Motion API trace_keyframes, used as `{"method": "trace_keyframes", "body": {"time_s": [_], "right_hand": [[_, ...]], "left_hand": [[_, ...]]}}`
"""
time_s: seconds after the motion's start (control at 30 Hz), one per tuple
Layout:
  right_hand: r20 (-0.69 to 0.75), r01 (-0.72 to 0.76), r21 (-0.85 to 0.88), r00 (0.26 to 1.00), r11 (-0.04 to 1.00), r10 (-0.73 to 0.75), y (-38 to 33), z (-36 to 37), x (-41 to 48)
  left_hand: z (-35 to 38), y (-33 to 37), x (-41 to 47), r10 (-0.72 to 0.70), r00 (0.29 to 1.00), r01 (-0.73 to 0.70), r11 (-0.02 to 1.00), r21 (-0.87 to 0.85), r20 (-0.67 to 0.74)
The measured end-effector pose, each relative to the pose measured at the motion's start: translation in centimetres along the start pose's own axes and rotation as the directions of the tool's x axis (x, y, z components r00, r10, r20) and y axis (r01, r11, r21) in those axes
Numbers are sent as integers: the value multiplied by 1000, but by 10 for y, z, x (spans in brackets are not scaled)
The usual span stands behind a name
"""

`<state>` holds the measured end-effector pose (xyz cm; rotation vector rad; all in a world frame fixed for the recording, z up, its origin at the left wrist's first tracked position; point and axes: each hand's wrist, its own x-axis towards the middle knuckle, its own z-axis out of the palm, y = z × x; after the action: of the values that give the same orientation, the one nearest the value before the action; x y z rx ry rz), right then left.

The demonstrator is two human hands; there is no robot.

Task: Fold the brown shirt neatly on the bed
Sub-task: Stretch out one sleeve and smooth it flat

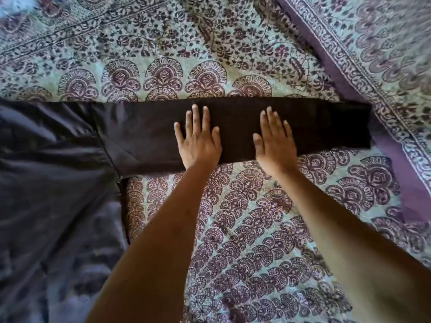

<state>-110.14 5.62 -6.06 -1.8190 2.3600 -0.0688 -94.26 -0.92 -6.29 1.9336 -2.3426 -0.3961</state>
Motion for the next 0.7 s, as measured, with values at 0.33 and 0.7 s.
{"method": "trace_keyframes", "body": {"time_s": [0.33,0.7], "right_hand": [[-5,-244,-44,970,969,244,90,-29,-9],[23,-81,-14,996,997,81,91,-19,12]], "left_hand": [[4,0,-1,9,999,-8,1000,27,-36],[7,2,-1,18,999,-16,999,44,-45]]}}
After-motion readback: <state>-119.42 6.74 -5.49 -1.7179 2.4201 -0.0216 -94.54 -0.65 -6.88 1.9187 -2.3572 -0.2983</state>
